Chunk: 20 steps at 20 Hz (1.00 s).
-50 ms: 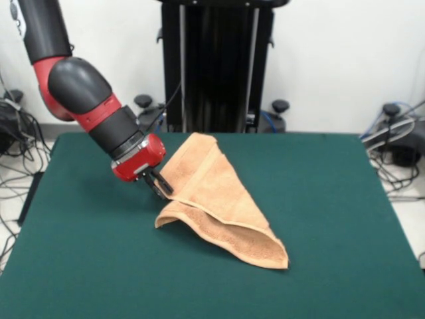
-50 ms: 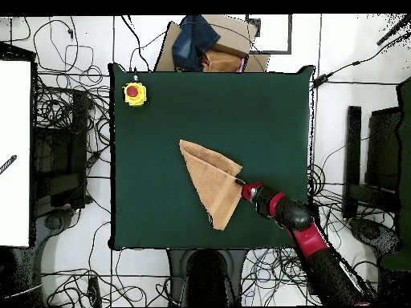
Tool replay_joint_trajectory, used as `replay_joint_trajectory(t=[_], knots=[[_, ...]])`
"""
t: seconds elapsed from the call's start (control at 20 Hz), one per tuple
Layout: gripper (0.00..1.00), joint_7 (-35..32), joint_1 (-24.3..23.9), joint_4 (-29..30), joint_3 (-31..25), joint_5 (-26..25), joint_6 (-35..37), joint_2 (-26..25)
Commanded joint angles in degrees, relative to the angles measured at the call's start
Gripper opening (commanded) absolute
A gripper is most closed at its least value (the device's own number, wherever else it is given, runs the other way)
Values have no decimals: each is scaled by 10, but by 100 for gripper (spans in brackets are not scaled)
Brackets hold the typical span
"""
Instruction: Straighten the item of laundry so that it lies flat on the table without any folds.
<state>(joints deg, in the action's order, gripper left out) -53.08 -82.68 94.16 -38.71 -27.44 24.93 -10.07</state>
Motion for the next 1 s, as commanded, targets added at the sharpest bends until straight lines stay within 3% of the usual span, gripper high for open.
replay_joint_trajectory(t=[0.05,1.0], knots=[[0,62,14,-48,-33,-33,23,4],[0,118,26,-105,-58,-20,115,33]])
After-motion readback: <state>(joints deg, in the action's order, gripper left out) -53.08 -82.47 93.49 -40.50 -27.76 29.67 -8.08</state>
